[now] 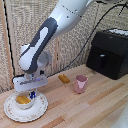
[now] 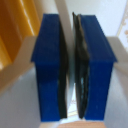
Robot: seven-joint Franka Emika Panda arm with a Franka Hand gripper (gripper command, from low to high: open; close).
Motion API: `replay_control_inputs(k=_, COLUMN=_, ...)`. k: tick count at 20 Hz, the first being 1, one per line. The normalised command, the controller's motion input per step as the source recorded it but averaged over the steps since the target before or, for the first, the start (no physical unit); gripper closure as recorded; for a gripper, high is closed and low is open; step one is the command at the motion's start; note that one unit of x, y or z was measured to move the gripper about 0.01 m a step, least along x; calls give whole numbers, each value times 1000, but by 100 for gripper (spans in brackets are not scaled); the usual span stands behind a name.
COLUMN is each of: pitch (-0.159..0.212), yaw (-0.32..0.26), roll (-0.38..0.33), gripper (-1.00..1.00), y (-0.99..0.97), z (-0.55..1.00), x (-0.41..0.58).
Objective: Kindly move the gripper close to the hot dog bowl. Grip the bowl lightly with the gripper, taking care not to crush the hot dogs. Elevate the bowl a little, ensuring it remains flat to stop hot dogs from tumbling. Transport the gripper and bowl to the white plate, then lower it down cautiously. Relinquish the gripper, letting the bowl rest on the plate.
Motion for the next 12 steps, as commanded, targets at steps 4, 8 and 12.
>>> replay_control_inputs(k=4, pitch=2, yaw=71, roll=45, gripper=-100, y=-8, z=219, x=120)
replay_control_inputs(k=8, pitch=0, yaw=54, roll=58, gripper=-100, y=-202, z=631, x=87)
replay_control_inputs(k=12, pitch=25, yaw=81, roll=34, gripper=-100, y=-86, z=555, x=78)
